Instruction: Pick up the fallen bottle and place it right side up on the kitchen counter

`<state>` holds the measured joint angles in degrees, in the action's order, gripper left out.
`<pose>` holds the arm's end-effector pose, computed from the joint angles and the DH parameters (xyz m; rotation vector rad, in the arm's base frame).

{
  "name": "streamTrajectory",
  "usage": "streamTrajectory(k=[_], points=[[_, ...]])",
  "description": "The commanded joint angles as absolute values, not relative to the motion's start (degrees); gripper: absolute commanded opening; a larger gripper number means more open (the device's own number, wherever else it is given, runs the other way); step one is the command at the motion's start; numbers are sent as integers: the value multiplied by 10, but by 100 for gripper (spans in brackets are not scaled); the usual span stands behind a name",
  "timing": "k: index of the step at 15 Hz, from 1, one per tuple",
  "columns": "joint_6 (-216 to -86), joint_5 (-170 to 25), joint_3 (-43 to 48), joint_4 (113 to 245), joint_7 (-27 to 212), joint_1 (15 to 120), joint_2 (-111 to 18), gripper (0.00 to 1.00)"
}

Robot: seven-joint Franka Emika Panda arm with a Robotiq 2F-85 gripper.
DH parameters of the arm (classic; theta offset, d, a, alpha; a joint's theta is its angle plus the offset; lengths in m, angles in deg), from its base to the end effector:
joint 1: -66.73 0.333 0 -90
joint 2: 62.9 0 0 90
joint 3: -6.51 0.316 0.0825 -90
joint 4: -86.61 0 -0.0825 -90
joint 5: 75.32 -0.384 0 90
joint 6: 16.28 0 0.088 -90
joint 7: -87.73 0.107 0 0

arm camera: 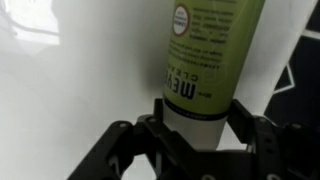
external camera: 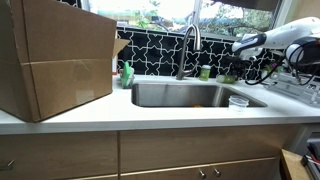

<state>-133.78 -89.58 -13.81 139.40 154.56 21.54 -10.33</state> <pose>0.4474 -0.6651 0.3725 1.3616 -2.7762 0.3945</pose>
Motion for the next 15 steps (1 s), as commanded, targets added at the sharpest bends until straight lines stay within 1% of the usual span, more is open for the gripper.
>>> streamTrajectory(k=[1,3,4,5,6,7,8,9,11,12,13,14,15], points=[[-1305,-883,-118,1343,1562,196,-75,38],[-1299,-879,-114,1332,1562,193,-70,37],[-1300,-892,-128,1334,1561,201,-68,60],[-1297,-891,-128,1330,1563,200,-66,86],[-1296,-891,-128,1328,1563,200,-64,87],[-1292,-878,-112,1317,1570,191,-59,92],[-1293,-891,-126,1324,1565,200,-60,99],[-1287,-878,-109,1311,1572,190,-54,100],[-1288,-891,-123,1317,1566,198,-53,100],[-1287,-892,-123,1316,1566,198,-51,85],[-1287,-892,-123,1316,1566,198,-50,75],[-1286,-892,-122,1315,1566,198,-50,71],[-1285,-892,-123,1316,1567,199,-50,60]])
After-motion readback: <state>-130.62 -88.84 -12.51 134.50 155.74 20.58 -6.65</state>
